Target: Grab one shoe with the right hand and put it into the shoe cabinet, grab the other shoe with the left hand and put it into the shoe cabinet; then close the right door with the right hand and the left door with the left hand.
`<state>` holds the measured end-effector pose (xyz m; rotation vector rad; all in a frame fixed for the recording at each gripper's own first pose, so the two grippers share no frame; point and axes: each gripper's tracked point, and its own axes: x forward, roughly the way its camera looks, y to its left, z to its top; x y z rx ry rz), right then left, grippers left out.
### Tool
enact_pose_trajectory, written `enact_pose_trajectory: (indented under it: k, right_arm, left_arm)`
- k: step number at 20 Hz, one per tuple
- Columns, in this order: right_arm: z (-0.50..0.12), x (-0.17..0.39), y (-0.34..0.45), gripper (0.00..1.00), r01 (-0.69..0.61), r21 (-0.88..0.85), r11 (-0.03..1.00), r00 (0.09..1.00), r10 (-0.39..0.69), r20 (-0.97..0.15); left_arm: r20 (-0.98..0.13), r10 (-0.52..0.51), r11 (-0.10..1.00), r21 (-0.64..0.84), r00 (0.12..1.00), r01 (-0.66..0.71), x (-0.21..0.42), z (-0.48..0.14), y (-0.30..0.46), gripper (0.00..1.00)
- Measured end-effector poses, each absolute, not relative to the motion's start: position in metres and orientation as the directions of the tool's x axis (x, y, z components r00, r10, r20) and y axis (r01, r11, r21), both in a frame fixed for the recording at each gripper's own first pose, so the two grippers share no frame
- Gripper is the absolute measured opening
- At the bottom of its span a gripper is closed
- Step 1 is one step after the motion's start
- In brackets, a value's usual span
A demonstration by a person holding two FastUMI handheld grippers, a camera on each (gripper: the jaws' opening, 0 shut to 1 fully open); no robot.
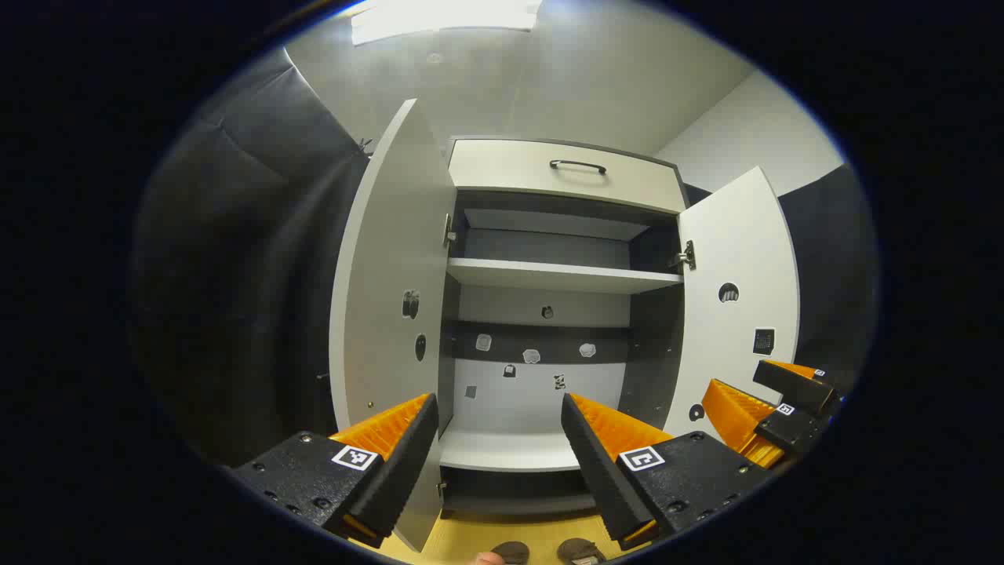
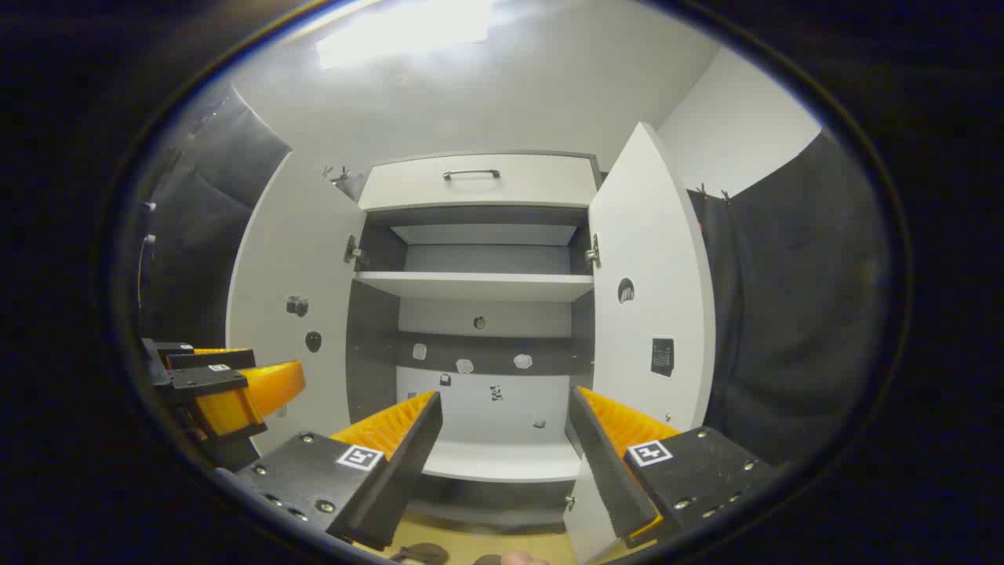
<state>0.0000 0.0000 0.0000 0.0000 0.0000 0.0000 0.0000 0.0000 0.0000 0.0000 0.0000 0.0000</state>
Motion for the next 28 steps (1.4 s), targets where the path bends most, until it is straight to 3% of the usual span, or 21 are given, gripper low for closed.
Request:
enact_pose_trajectory:
  k: [7,15,22,28]
  right_arm:
    - [-0.057,-0.003,0.012,0.98,-0.043,-0.047,0.998,0.994,0.038,-0.104]
    - [-0.183,-0.021,0.027,0.98,-0.097,0.005,0.995,0.945,0.094,-0.312]
    - [-0.313,-0.051,0.032,0.98,-0.129,0.005,0.992,0.845,0.113,-0.523]
    - [-0.413,-0.091,0.042,0.96,-0.174,0.031,0.984,0.704,0.146,-0.695]
  left_arm:
    - [0.002,0.037,0.999,0.001,0.999,-0.037,-0.004,-0.002,0.014,0.96]
    - [-0.008,0.077,0.997,0.005,0.997,-0.077,-0.011,-0.004,0.035,0.96]
    - [-0.016,0.134,0.991,0.026,0.991,-0.134,-0.018,-0.006,0.058,0.96]
    - [-0.042,0.181,0.982,0.053,0.983,-0.179,-0.021,-0.014,0.075,0.96]
